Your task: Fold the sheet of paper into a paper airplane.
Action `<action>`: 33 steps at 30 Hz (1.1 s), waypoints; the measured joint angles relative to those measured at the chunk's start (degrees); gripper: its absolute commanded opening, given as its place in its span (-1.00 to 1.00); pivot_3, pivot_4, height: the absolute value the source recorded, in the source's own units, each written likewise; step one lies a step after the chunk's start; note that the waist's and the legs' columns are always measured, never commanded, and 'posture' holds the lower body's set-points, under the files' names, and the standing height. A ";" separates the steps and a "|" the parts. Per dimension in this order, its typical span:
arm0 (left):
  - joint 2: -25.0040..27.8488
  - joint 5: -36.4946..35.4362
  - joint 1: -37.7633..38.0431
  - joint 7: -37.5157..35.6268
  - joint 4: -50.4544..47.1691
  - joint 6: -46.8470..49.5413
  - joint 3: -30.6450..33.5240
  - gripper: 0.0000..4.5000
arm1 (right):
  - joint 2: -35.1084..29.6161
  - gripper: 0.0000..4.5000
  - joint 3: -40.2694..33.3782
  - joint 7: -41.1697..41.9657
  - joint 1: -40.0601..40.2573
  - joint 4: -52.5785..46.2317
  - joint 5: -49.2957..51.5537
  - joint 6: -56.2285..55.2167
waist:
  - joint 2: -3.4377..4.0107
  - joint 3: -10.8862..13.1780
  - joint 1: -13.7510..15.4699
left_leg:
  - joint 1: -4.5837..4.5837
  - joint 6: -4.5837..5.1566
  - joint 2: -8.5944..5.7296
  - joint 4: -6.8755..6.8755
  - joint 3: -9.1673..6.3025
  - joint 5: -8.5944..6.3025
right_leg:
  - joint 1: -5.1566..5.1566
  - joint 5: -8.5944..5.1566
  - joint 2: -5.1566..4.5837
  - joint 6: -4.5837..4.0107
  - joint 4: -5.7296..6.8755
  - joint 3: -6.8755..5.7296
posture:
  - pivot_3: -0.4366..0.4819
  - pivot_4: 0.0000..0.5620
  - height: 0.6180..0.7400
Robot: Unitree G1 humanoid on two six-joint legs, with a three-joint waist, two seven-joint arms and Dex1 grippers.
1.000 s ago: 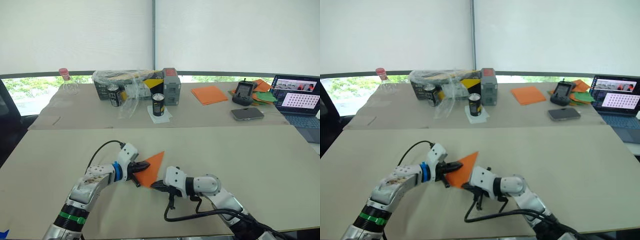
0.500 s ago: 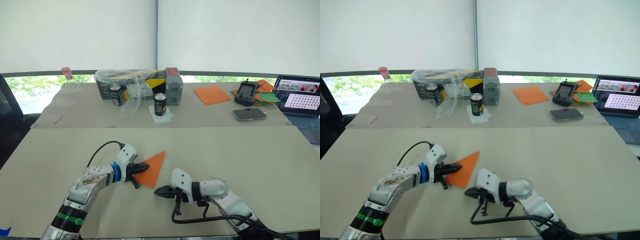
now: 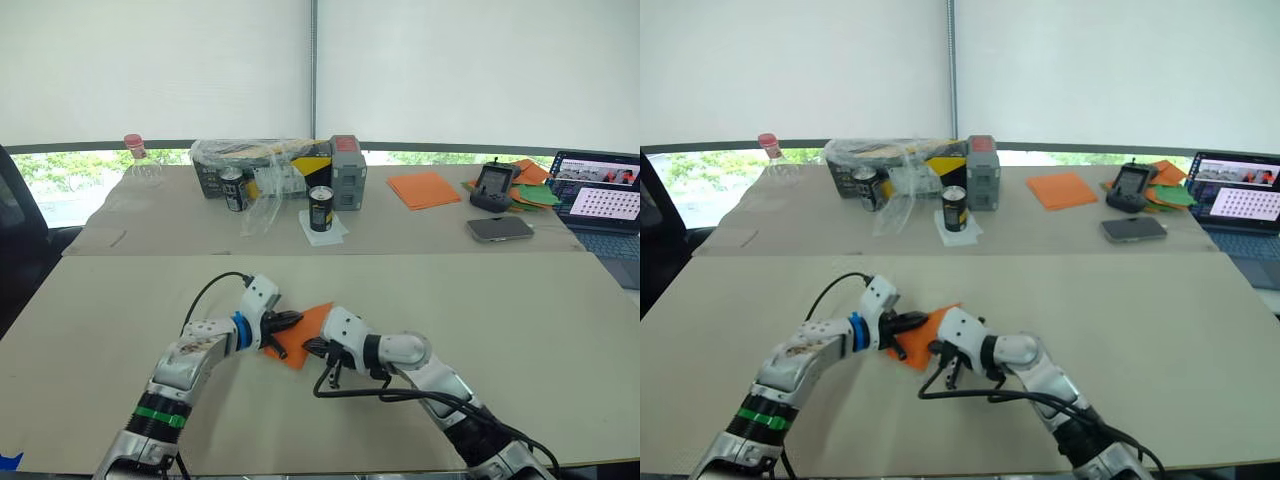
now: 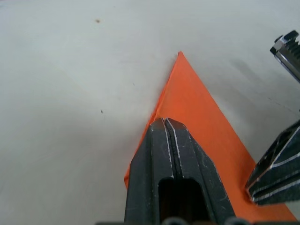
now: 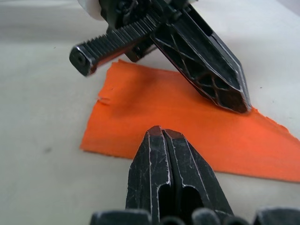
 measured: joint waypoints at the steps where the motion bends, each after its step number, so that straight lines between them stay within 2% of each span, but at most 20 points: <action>1: -0.10 0.10 -0.40 -0.12 0.44 -0.10 -0.15 -0.99 | 0.04 -1.00 0.22 -0.22 -0.09 0.03 -0.19 0.00 | 0.00 0.00 -0.01 | 0.00 0.00 0.00 0.00 0.00 0.00 | 0.00 0.00 0.01 0.00 0.01 -0.01 | -0.05 -0.47 1.00; 13: -1.16 1.22 -4.44 -3.58 7.65 -4.07 -1.28 -0.99 | 0.31 -1.00 0.04 -2.38 -1.95 1.76 -1.47 0.28 | 0.00 0.00 0.01 | 0.04 -0.02 0.00 0.02 -0.02 0.02 | 0.04 0.00 0.02 0.00 0.04 -0.01 | -0.05 -0.47 1.00; 16: -1.76 2.52 -5.89 -5.62 11.25 -7.76 -2.09 -0.99 | 0.75 -1.00 -0.01 -2.31 -2.89 3.01 -1.47 0.27 | 0.00 0.00 0.01 | 0.05 -0.02 0.00 0.05 -0.01 0.02 | 0.07 0.00 0.03 0.00 0.05 -0.03 | -0.05 -0.47 1.00; 27: -9.77 7.97 -17.48 -6.09 32.68 -19.64 -2.90 -0.99 | 2.71 -1.00 -2.27 -4.46 -1.17 2.22 -1.26 2.87 | -0.03 -0.04 0.37 | 0.02 0.01 -0.11 0.21 -0.05 0.00 | 0.18 0.00 -0.05 0.01 0.03 -0.09 | -0.05 -0.47 1.00; 33: -11.30 9.08 -19.09 -7.18 36.73 -22.15 -2.15 -0.99 | 2.69 -1.00 -2.71 -4.99 -0.79 1.30 -1.31 4.33 | -0.02 -0.05 0.49 | 0.03 0.03 -0.13 0.31 -0.09 0.00 | 0.26 -0.01 -0.05 0.03 0.03 -0.11 | -0.05 -0.47 1.00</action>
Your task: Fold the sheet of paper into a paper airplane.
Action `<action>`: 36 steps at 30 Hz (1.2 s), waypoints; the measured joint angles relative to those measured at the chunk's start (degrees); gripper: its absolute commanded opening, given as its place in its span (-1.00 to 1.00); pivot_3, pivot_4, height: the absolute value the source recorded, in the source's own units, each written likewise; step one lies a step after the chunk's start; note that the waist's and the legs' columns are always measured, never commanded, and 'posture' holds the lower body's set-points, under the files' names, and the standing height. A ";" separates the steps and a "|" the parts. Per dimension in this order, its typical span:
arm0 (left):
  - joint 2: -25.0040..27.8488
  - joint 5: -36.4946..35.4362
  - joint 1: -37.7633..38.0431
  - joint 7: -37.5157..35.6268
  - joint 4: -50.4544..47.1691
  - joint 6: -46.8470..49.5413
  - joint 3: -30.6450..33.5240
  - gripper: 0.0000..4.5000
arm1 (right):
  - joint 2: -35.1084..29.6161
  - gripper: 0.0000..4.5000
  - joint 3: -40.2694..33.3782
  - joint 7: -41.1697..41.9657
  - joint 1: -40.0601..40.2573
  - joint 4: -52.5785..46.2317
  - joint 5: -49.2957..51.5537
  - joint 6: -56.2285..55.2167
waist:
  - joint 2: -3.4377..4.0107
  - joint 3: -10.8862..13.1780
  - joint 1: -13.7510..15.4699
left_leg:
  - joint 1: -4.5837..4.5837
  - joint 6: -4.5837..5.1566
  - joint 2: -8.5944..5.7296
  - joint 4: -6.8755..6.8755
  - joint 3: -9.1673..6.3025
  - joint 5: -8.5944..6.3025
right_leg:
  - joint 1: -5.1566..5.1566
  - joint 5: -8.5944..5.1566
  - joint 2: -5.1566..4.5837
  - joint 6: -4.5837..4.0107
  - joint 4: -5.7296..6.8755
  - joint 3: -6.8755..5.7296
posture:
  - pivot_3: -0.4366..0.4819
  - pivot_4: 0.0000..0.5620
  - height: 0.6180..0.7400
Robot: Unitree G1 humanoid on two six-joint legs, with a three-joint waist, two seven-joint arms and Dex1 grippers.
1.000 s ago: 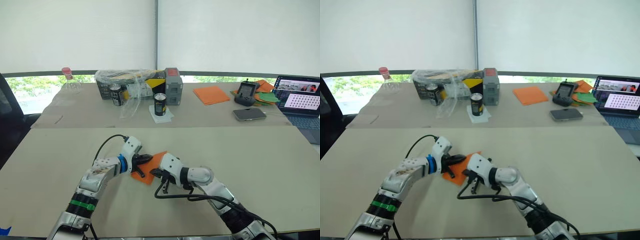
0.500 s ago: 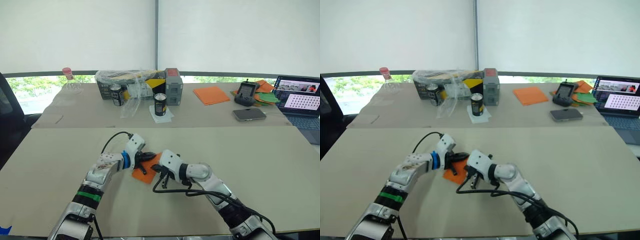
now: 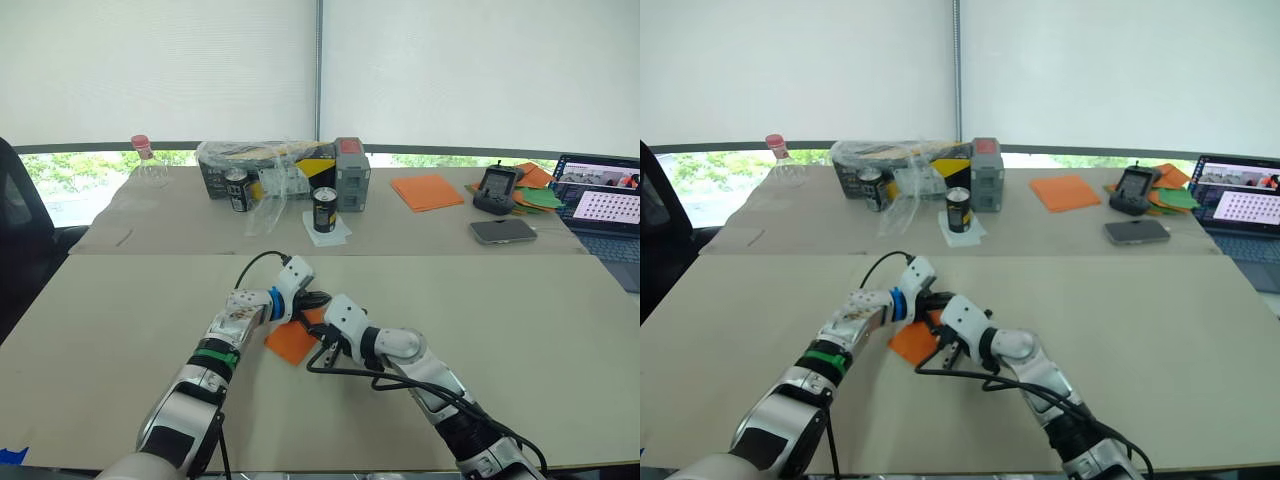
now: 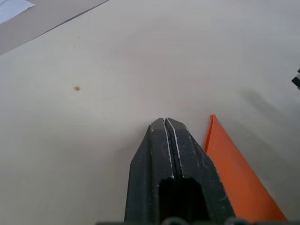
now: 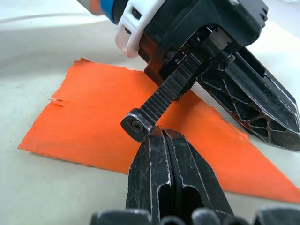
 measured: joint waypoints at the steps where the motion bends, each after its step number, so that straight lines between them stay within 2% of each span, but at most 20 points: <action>1: 0.05 -0.01 0.00 0.00 0.02 -0.01 0.29 -0.99 | 0.00 -1.00 -0.01 -0.02 0.02 -0.04 0.00 0.05 | 0.00 0.00 0.00 | 0.00 0.00 0.00 0.00 0.00 0.00 | 0.00 0.00 0.00 0.00 0.00 0.00 | -0.05 -0.47 1.00; 6: 0.27 -0.40 0.30 0.34 0.13 0.67 2.43 -0.99 | 0.02 -1.00 0.03 0.07 -0.09 -0.11 0.00 0.25 | 0.00 0.00 -0.18 | -0.01 0.00 0.01 0.00 -0.01 0.00 | -0.03 0.00 0.01 0.00 0.01 0.00 | -0.05 -0.47 1.00; 8: 0.79 -1.94 0.55 2.34 -0.08 2.28 5.52 -0.99 | 0.31 -1.00 0.60 0.34 -0.54 0.13 0.00 0.24 | -0.01 0.01 -0.54 | -0.06 0.00 0.05 0.00 -0.02 0.00 | -0.12 0.00 0.05 0.00 0.04 0.01 | -0.05 -0.47 1.00; 10: 3.21 -4.18 1.20 4.12 -1.78 4.66 9.96 -0.99 | 0.64 -1.00 1.39 0.58 -0.83 0.57 0.00 0.21 | -0.01 0.01 -1.28 | -0.09 0.00 0.14 -0.02 -0.02 0.00 | -0.27 0.00 0.12 0.00 0.16 0.04 | -0.05 -0.47 1.00; 13: 7.00 -4.80 3.30 4.53 -7.34 6.53 12.36 -0.99 | 0.41 -1.00 1.47 1.48 -1.05 0.70 0.01 0.13 | 0.00 0.00 -1.77 | -0.07 0.00 0.19 -0.12 -0.04 0.00 | -0.26 -0.01 0.14 0.01 0.12 0.03 | -0.05 -0.47 1.00; 23: 8.64 -4.96 16.10 1.69 -25.15 13.94 8.18 -0.99 | -2.09 -1.00 1.14 4.43 -2.31 -0.88 0.42 0.91 | 0.01 0.01 -1.30 | -0.10 0.00 0.12 -0.13 -0.02 -0.01 | -0.25 -0.01 0.04 0.01 0.00 0.05 | -0.05 -0.47 1.00; 36: 13.76 -8.45 22.64 -2.31 -40.61 25.38 4.74 -0.99 | -5.23 -1.00 1.39 8.84 -4.48 -2.48 0.40 4.00 | 0.03 0.04 -0.87 | -0.12 0.02 0.13 -0.15 0.01 -0.03 | -0.28 -0.01 0.05 0.01 -0.03 0.06 | -0.05 -0.47 1.00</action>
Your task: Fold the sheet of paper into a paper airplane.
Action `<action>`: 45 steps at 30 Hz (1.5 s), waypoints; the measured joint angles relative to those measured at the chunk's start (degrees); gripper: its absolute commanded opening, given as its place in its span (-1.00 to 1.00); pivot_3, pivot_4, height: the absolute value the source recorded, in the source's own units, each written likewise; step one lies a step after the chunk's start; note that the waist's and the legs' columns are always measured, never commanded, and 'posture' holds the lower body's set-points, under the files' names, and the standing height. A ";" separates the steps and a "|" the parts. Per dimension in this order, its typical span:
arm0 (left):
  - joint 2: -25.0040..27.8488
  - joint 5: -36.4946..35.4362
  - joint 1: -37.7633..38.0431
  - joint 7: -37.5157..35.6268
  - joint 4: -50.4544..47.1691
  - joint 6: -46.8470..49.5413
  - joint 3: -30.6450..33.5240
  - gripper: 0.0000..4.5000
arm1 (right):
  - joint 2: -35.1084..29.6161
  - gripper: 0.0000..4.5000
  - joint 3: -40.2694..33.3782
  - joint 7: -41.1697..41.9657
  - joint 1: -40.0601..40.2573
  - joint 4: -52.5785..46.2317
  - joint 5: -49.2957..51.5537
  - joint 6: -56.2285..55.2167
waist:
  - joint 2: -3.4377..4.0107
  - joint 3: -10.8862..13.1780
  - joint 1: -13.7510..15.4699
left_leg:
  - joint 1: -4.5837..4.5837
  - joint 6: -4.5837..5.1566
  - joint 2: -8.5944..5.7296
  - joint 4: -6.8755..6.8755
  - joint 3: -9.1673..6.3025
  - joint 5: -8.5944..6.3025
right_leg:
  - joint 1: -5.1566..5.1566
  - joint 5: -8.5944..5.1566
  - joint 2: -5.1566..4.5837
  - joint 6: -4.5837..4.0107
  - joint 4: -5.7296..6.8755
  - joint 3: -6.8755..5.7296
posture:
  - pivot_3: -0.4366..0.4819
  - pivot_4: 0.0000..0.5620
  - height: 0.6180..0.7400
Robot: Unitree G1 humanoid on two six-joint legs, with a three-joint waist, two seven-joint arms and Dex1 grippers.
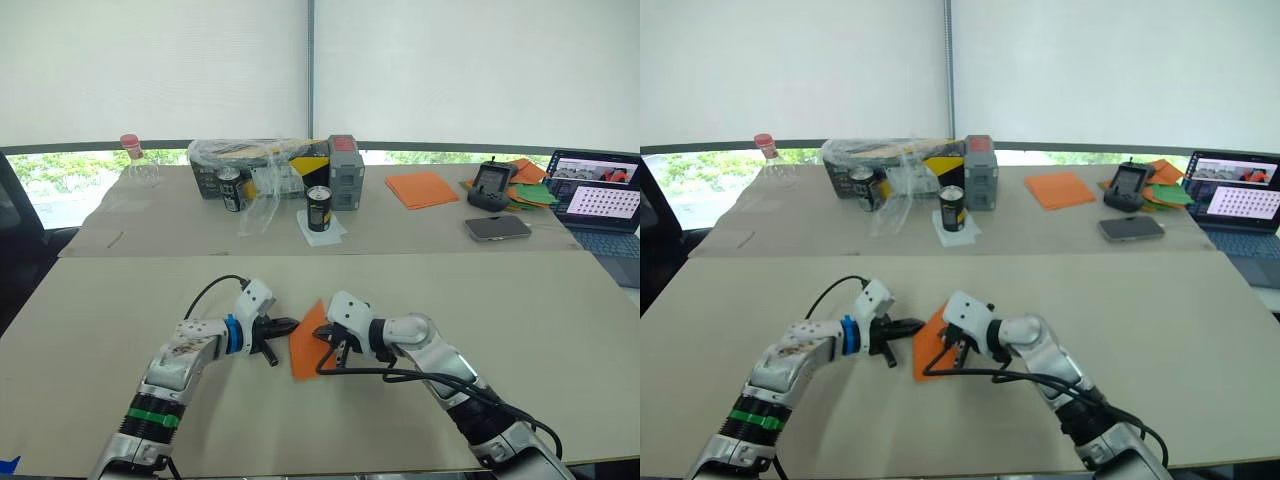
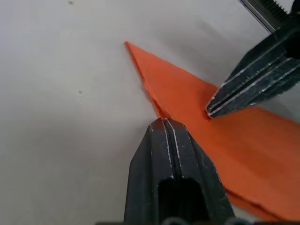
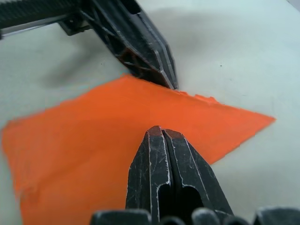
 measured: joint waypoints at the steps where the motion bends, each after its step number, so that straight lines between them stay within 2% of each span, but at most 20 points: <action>1: 0.03 -0.55 0.17 -0.01 -0.46 0.80 -0.03 -0.99 | 0.07 -1.00 0.02 -0.05 0.04 0.01 -0.03 -0.01 | 0.00 0.00 0.10 | 0.00 0.00 0.00 0.00 0.00 0.00 | 0.00 0.00 0.00 0.00 -0.01 0.00 | -0.05 -0.47 1.00; 8: -0.76 -0.94 -0.31 1.45 -0.57 1.87 -0.43 -0.99 | 0.31 -1.00 0.84 -1.28 1.22 0.58 -0.75 -2.23 | 0.00 0.00 0.21 | 0.03 0.00 0.00 0.00 0.00 0.00 | 0.03 0.00 0.01 0.00 0.00 0.00 | -0.05 -0.47 1.00; 18: -2.93 -0.66 -8.32 6.06 10.97 -3.60 3.28 -0.99 | 0.09 -1.00 0.97 -1.76 2.51 1.43 -0.78 -5.05 | -0.01 -0.01 0.23 | 0.05 0.00 -0.02 0.00 0.00 0.00 | 0.06 0.00 0.00 0.00 -0.01 -0.01 | -0.05 -0.47 1.00; 26: -8.87 -0.39 -14.13 3.51 17.34 -7.21 -0.50 -0.99 | 0.12 -1.00 1.08 -2.38 3.55 0.98 -0.78 -5.06 | -0.03 -0.02 0.24 | 0.05 0.00 -0.03 0.00 0.02 0.00 | 0.09 0.00 0.01 0.00 -0.01 -0.01 | -0.05 -0.47 1.00; 32: -11.25 3.16 -17.61 5.68 24.23 -10.74 -1.80 -0.99 | 0.11 -1.00 1.24 -2.70 4.01 0.21 -0.79 -4.99 | -0.03 -0.02 0.20 | 0.05 0.00 -0.03 0.00 0.02 0.00 | 0.08 0.00 0.02 0.00 -0.03 -0.01 | -0.05 -0.47 1.00; 38: -12.48 4.79 -17.41 6.91 26.57 -11.73 -2.48 -0.99 | 0.11 -1.00 1.29 -2.78 4.01 0.17 -0.79 -4.95 | -0.03 -0.02 0.19 | 0.05 0.00 -0.03 0.00 0.02 0.00 | 0.08 0.00 0.02 0.00 -0.02 -0.01 | -0.05 -0.47 1.00; 45: -11.46 5.99 -11.96 7.74 19.69 -11.67 -3.15 -0.99 | 0.10 -1.00 1.40 -2.78 3.71 0.41 -0.80 -4.95 | -0.04 -0.12 0.20 | 0.13 0.00 -0.01 0.00 0.02 0.00 | 0.16 0.00 0.02 0.00 -0.02 0.01 | -0.05 -0.47 1.00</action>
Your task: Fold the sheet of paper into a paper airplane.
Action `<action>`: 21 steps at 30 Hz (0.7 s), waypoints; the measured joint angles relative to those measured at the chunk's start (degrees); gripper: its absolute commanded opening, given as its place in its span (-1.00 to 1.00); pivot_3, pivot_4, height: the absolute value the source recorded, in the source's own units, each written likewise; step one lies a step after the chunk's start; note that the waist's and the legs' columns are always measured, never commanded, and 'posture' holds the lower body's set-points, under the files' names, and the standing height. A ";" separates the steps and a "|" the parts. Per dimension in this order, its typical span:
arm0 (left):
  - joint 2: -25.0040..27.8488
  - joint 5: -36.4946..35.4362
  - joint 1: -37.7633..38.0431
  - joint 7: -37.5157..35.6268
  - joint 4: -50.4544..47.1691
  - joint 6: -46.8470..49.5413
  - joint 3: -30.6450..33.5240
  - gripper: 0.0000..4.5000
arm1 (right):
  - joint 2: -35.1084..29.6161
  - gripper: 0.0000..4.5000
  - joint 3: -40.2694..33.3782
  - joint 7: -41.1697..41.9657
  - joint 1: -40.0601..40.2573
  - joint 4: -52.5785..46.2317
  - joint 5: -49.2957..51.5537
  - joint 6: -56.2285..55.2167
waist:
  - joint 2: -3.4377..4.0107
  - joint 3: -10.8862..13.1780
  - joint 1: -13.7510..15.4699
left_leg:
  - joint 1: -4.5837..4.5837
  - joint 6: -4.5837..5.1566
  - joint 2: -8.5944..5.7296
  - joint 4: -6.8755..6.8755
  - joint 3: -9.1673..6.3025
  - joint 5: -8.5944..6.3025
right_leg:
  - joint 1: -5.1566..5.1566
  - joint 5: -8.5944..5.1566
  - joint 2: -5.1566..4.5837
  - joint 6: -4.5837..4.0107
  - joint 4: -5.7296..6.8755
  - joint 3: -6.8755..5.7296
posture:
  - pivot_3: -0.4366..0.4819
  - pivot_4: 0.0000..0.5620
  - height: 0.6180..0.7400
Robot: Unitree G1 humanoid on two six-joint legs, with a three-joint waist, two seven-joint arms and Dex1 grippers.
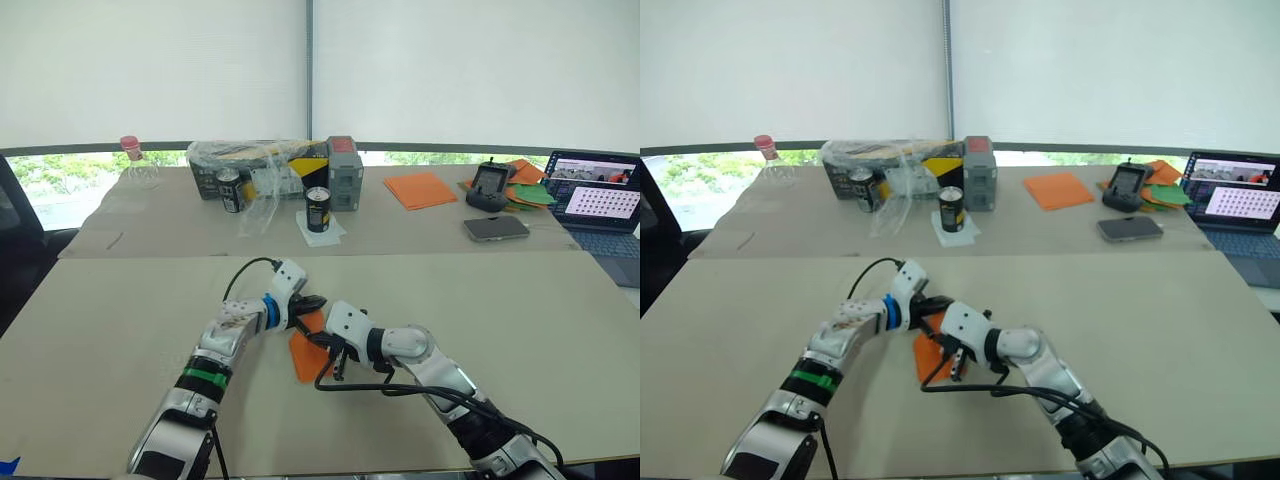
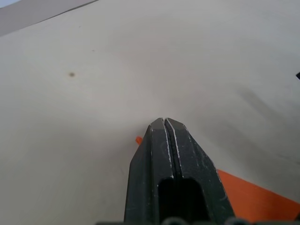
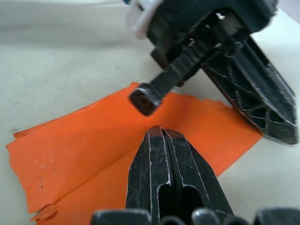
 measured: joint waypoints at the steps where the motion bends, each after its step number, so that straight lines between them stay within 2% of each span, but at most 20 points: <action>1: -0.02 -0.02 0.67 0.21 -0.79 0.06 0.10 -0.99 | 0.01 -1.00 0.04 0.02 -0.12 0.10 0.00 0.00 | 0.01 -0.01 0.00 | 0.01 0.00 0.00 0.00 0.00 0.00 | 0.01 0.00 0.00 0.00 0.00 0.00 | -0.05 -0.47 1.00; 7: -0.01 -0.06 3.92 2.58 -4.30 0.08 1.13 -0.99 | 0.00 -1.00 0.30 0.42 -0.84 1.01 0.00 0.00 | 0.02 -0.05 0.00 | 0.24 0.00 0.02 0.00 0.00 0.00 | 0.22 0.00 0.01 0.00 -0.01 0.00 | -0.05 -0.47 1.00; 13: 1.19 -0.07 7.35 3.19 -7.84 0.27 1.73 -0.99 | -0.08 -1.00 0.47 0.63 -0.90 1.44 0.01 0.00 | 0.05 -0.06 -0.02 | 0.82 0.05 0.08 -0.28 0.01 -0.04 | 0.88 -0.02 0.04 0.01 -0.46 -0.02 | -0.05 -0.47 1.00; 21: 6.24 -0.48 15.38 2.04 -19.29 3.60 1.58 -0.99 | -0.51 -1.00 0.55 1.13 -0.91 1.28 0.01 0.00 | 0.14 -0.12 -0.03 | 0.82 0.11 0.10 -0.29 0.01 -0.09 | 0.90 -0.02 0.01 0.01 -0.54 0.00 | -0.05 -0.47 1.00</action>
